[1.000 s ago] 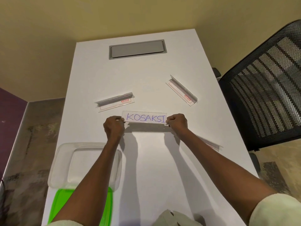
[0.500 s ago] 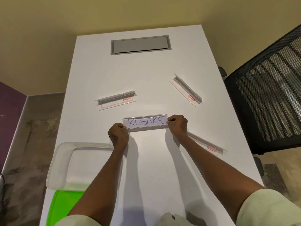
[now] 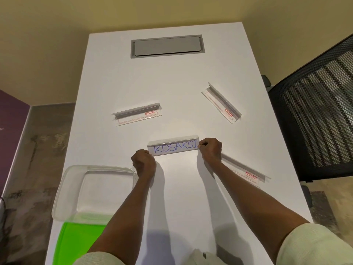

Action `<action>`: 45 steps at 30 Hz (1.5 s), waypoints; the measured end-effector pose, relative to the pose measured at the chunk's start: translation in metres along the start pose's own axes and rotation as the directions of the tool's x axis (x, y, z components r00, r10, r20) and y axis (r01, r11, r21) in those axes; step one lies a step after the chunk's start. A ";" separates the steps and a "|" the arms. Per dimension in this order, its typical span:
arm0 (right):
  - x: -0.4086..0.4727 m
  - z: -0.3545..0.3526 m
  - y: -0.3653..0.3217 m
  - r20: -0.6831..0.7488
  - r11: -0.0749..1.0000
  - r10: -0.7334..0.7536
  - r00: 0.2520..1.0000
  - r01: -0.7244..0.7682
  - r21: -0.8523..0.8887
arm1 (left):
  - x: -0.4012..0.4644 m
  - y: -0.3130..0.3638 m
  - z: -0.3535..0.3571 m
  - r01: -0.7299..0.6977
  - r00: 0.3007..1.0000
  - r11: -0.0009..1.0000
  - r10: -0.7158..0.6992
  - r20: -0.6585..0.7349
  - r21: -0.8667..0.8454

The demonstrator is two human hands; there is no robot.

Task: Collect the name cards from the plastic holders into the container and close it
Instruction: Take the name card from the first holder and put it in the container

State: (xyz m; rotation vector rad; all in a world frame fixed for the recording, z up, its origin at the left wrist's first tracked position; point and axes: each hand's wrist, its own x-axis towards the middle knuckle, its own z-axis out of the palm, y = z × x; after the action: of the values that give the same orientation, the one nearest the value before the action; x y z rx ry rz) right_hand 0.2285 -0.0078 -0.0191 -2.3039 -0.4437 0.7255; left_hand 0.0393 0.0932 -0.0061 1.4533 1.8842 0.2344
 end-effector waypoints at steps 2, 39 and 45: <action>0.000 0.001 0.002 0.009 1.000 0.004 1.000 -0.004 -0.010 | 0.001 -0.001 0.001 -0.018 1.000 1.000 0.018 -0.006 0.022; 0.025 -0.037 -0.018 0.448 0.583 -0.451 0.772 0.635 -0.507 | 0.037 0.014 -0.049 -0.545 0.818 0.811 0.457 0.350 0.214; 0.026 -0.032 -0.016 0.456 0.690 -0.403 0.793 0.591 -0.418 | 0.041 0.013 -0.041 -0.652 0.753 0.663 0.513 0.411 0.368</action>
State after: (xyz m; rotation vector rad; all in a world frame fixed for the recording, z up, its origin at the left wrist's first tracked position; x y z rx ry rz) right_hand 0.2664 0.0002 0.0014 -2.3617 -1.5678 0.7621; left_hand 0.0188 0.1458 0.0123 2.3101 1.2227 -0.1690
